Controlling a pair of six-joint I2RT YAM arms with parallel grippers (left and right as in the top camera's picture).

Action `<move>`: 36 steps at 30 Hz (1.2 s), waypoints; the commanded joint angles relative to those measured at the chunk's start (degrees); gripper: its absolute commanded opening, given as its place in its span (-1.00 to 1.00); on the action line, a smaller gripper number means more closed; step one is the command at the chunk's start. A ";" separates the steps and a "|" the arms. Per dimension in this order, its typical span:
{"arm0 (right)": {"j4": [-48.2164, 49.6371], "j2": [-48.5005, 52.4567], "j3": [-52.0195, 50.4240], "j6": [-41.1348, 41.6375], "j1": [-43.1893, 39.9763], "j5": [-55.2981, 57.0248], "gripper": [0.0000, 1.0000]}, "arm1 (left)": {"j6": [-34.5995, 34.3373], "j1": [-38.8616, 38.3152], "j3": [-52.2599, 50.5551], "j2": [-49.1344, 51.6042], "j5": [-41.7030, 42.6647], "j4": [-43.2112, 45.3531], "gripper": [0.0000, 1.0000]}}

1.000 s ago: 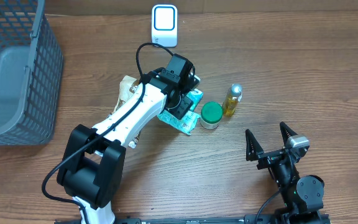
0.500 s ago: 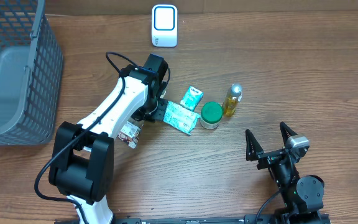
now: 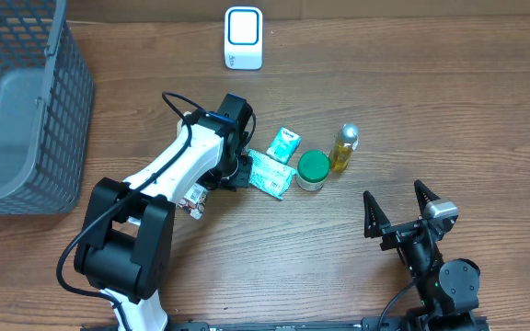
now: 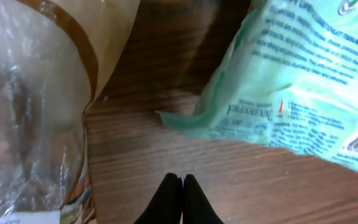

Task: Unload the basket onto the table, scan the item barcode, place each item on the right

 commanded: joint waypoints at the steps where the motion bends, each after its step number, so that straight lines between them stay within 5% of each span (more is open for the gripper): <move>1: 0.15 -0.57 -0.61 -0.17 -0.17 0.52 1.00 | -1.36 -0.02 -1.03 -0.09 0.61 3.39 -0.92; 6: 0.15 -0.57 -0.61 -0.17 -0.17 0.52 1.00 | -2.93 -0.02 -1.09 -0.09 1.18 12.59 -0.89; 12: 0.15 -0.57 -0.61 -0.17 -0.17 0.52 1.00 | -3.52 -0.44 -0.96 -0.22 11.63 18.58 -0.91; 21: 0.13 -0.57 -0.59 -0.17 -0.17 0.52 1.00 | -3.21 4.55 9.29 -4.26 -5.62 2.29 -0.91; 23: 0.13 -0.57 -0.59 -0.17 -0.17 0.52 1.00 | -3.02 6.51 12.24 -5.09 -12.20 -3.13 -0.71; 24: 0.13 -0.57 -0.59 -0.17 -0.17 0.52 1.00 | -3.02 7.45 13.42 -5.33 -15.28 -5.75 -0.35; 28: 0.13 -0.57 -0.59 -0.17 -0.17 0.52 1.00 | 2.49 11.43 14.56 -5.35 -24.11 -9.31 0.38; 32: 0.13 -0.57 -0.59 -0.17 -0.17 0.52 1.00 | 10.78 16.17 11.45 -4.37 -19.37 -3.80 0.65; 36: 0.15 -0.57 -0.59 -0.17 -0.17 0.52 1.00 | 18.40 20.94 10.08 -1.55 -7.50 -2.93 0.68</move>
